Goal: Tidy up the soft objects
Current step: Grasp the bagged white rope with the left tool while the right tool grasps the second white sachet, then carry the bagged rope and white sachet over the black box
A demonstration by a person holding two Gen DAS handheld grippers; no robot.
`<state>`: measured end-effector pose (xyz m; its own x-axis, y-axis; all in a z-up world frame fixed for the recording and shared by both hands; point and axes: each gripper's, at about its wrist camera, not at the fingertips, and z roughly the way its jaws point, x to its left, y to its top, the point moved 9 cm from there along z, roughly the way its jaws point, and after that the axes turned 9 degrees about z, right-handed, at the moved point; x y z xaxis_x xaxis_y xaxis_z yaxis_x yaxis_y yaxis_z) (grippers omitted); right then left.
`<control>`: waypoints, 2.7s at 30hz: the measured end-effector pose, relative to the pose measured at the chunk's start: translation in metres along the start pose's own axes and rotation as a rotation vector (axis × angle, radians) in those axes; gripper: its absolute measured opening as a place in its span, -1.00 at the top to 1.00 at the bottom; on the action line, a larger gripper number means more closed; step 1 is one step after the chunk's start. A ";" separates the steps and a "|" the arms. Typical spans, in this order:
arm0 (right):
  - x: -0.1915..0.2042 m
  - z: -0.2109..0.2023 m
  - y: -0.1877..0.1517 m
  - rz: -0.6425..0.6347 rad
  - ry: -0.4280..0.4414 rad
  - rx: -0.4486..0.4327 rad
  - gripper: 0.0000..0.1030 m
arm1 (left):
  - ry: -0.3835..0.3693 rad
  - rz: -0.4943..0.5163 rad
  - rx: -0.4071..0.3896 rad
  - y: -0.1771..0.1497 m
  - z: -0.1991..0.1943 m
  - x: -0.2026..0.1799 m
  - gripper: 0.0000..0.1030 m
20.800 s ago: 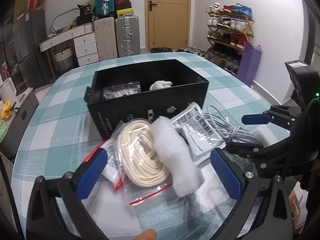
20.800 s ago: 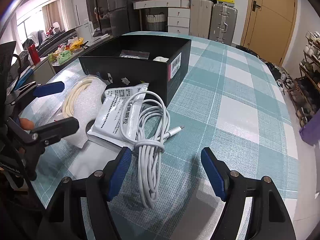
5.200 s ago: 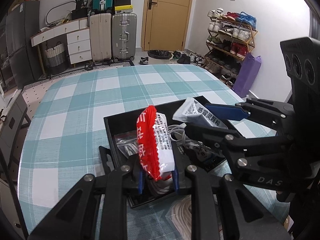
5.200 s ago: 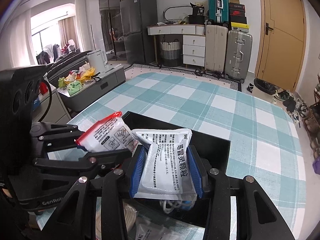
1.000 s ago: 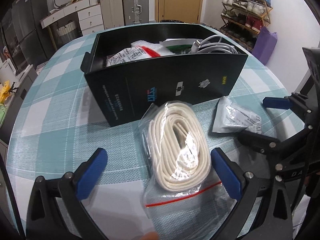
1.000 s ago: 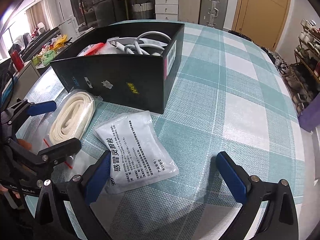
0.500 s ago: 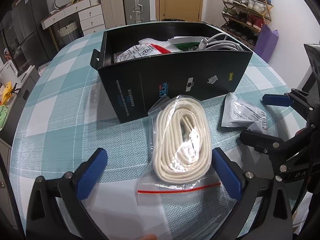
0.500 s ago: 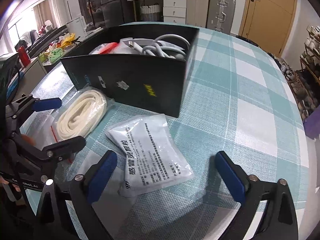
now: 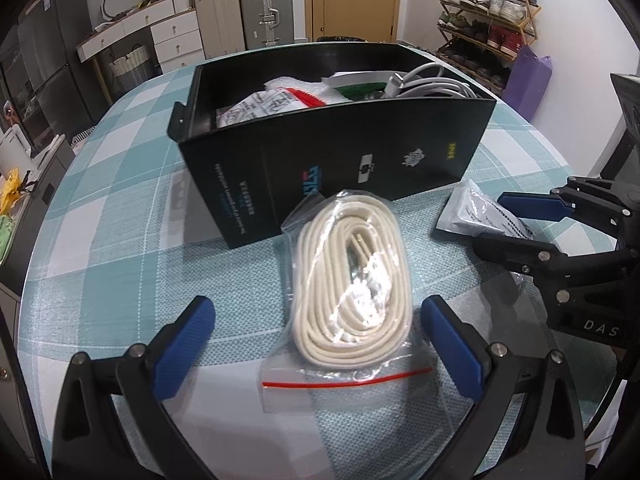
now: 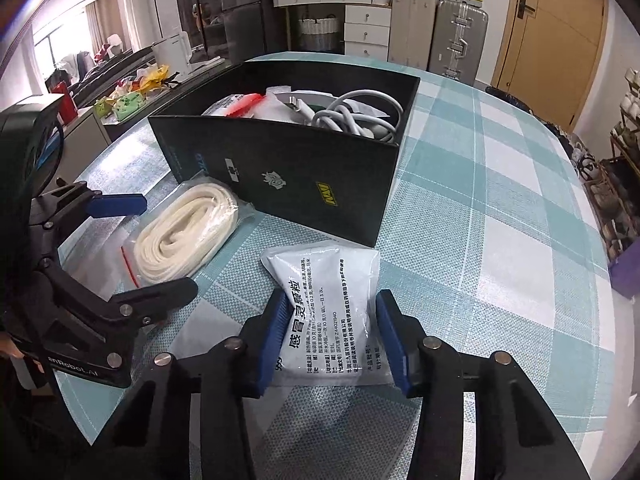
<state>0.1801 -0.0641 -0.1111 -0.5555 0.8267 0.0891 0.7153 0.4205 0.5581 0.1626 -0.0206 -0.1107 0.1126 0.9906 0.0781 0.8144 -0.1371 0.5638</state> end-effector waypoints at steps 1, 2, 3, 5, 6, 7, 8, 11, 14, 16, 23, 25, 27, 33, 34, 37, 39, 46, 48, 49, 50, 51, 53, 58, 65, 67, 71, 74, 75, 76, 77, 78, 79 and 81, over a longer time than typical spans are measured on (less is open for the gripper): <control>0.000 0.000 0.000 0.000 0.000 0.000 0.12 | -0.001 0.003 0.000 0.000 -0.001 -0.002 -1.00; -0.001 0.000 -0.001 0.001 0.001 -0.001 0.12 | -0.004 0.005 0.000 0.000 0.000 -0.003 -1.00; -0.001 0.000 -0.001 0.000 0.002 -0.001 0.12 | -0.007 0.010 0.000 0.001 0.000 -0.005 -1.00; -0.001 0.000 -0.001 0.000 0.002 -0.001 0.12 | -0.012 0.017 -0.002 0.001 0.000 -0.008 -1.00; -0.002 0.000 -0.001 0.000 0.001 -0.001 0.12 | -0.013 0.019 -0.003 0.002 0.000 -0.008 -1.00; -0.002 0.000 -0.001 -0.001 0.002 -0.002 0.12 | -0.018 0.021 -0.006 0.002 0.000 -0.009 -0.96; -0.002 0.000 -0.001 0.000 0.002 -0.002 0.12 | -0.019 0.025 -0.011 0.003 -0.001 -0.010 -0.89; -0.001 0.000 -0.001 -0.001 0.002 -0.002 0.12 | -0.035 0.054 -0.039 0.007 -0.005 -0.018 -0.58; -0.001 0.000 -0.001 -0.002 0.001 -0.002 0.12 | -0.044 0.073 -0.055 0.009 -0.010 -0.023 -0.15; -0.002 0.000 -0.001 -0.001 0.002 -0.002 0.12 | -0.053 0.077 -0.060 0.010 -0.011 -0.024 0.01; -0.001 0.000 -0.001 -0.003 0.001 -0.003 0.12 | -0.063 0.083 -0.072 0.009 -0.013 -0.024 0.17; -0.001 0.000 -0.001 -0.002 0.002 -0.002 0.12 | -0.067 0.087 -0.073 0.009 -0.014 -0.024 0.19; -0.001 0.000 -0.001 -0.005 0.000 -0.004 0.12 | -0.071 0.088 -0.075 0.009 -0.015 -0.025 0.21; 0.000 -0.002 0.000 -0.014 0.001 -0.006 0.18 | -0.078 0.088 -0.084 0.010 -0.017 -0.026 0.27; 0.000 -0.003 0.000 -0.015 0.001 -0.008 0.20 | -0.078 0.088 -0.085 0.010 -0.018 -0.027 0.27; 0.000 -0.005 0.001 -0.019 0.004 -0.011 0.24 | -0.078 0.088 -0.091 0.011 -0.020 -0.028 0.27; 0.001 -0.006 0.001 -0.022 0.008 -0.014 0.26 | -0.077 0.087 -0.094 0.011 -0.021 -0.027 0.27; 0.005 -0.012 0.001 -0.034 0.015 -0.030 0.36 | -0.071 0.080 -0.105 0.011 -0.025 -0.025 0.27; 0.006 -0.016 0.002 -0.038 0.017 -0.037 0.37 | -0.069 0.079 -0.108 0.011 -0.027 -0.024 0.27; 0.007 -0.017 0.003 -0.040 0.019 -0.039 0.37 | -0.068 0.078 -0.110 0.011 -0.028 -0.024 0.27; 0.007 -0.019 0.003 -0.041 0.018 -0.043 0.37 | -0.068 0.077 -0.112 0.011 -0.029 -0.023 0.27; 0.008 -0.020 0.003 -0.041 0.019 -0.046 0.37 | -0.067 0.076 -0.115 0.011 -0.030 -0.023 0.27; 0.009 -0.024 0.005 -0.046 0.020 -0.054 0.37 | -0.062 0.074 -0.122 0.012 -0.034 -0.022 0.27; 0.014 -0.035 0.007 -0.060 0.024 -0.079 0.37 | -0.058 0.069 -0.143 0.015 -0.043 -0.019 0.27; 0.018 -0.052 0.012 -0.065 0.036 -0.117 0.37 | -0.043 0.069 -0.175 0.020 -0.059 -0.018 0.27; 0.019 -0.058 0.014 -0.067 0.037 -0.130 0.37 | -0.038 0.069 -0.185 0.022 -0.064 -0.018 0.27; 0.022 -0.071 0.019 -0.068 0.042 -0.163 0.37 | -0.032 0.063 -0.205 0.028 -0.072 -0.017 0.27; 0.025 -0.080 0.023 -0.069 0.046 -0.185 0.37 | -0.028 0.060 -0.217 0.032 -0.076 -0.014 0.27; 0.026 -0.084 0.025 -0.070 0.047 -0.196 0.37 | -0.027 0.059 -0.222 0.034 -0.078 -0.014 0.27; 0.027 -0.087 0.026 -0.071 0.047 -0.202 0.37 | -0.026 0.058 -0.224 0.034 -0.079 -0.013 0.27; 0.028 -0.090 0.028 -0.073 0.046 -0.214 0.37 | -0.025 0.057 -0.228 0.036 -0.080 -0.012 0.27; 0.029 -0.092 0.029 -0.073 0.048 -0.219 0.37 | -0.025 0.058 -0.233 0.038 -0.081 -0.012 0.27; 0.029 -0.095 0.031 -0.073 0.046 -0.227 0.37 | -0.023 0.060 -0.236 0.040 -0.082 -0.011 0.27; 0.030 -0.098 0.034 -0.072 0.045 -0.237 0.37 | -0.019 0.061 -0.245 0.044 -0.084 -0.009 0.27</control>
<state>0.1463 -0.0612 -0.0085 -0.6233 0.7783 0.0756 0.5567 0.3738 0.7419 0.1496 -0.0352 -0.0172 0.1701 0.9799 0.1043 0.6439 -0.1906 0.7410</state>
